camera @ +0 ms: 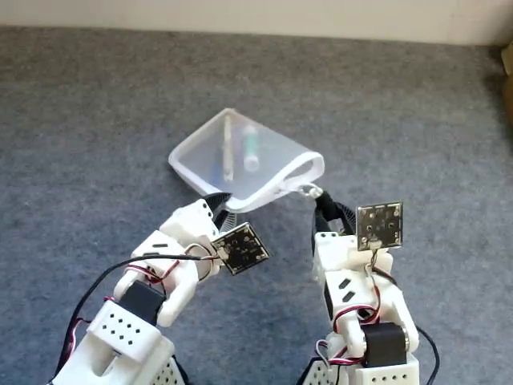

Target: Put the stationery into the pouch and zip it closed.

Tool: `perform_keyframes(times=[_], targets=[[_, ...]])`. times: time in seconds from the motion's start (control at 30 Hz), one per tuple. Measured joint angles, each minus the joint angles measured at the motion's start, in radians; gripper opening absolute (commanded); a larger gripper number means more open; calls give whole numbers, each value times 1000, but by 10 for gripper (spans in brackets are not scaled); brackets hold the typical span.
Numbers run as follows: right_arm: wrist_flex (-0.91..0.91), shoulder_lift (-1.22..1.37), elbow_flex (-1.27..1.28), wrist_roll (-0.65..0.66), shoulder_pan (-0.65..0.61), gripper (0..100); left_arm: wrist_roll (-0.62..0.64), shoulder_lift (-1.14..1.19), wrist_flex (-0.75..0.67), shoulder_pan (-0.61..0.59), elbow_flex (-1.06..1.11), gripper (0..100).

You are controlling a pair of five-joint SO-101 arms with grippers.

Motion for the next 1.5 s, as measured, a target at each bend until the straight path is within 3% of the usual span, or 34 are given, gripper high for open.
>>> perform_keyframes(times=[0.77,0.97,1.33,1.5], targets=[[-26,0,26,0,25,5,0,2,5,-51,14,5],[-26,0,26,0,26,5,0,-75,115,-54,14,5],[-26,0,26,0,26,5,0,-575,505,-64,66,5],[-26,0,26,0,28,5,0,-589,546,-74,66,5]])
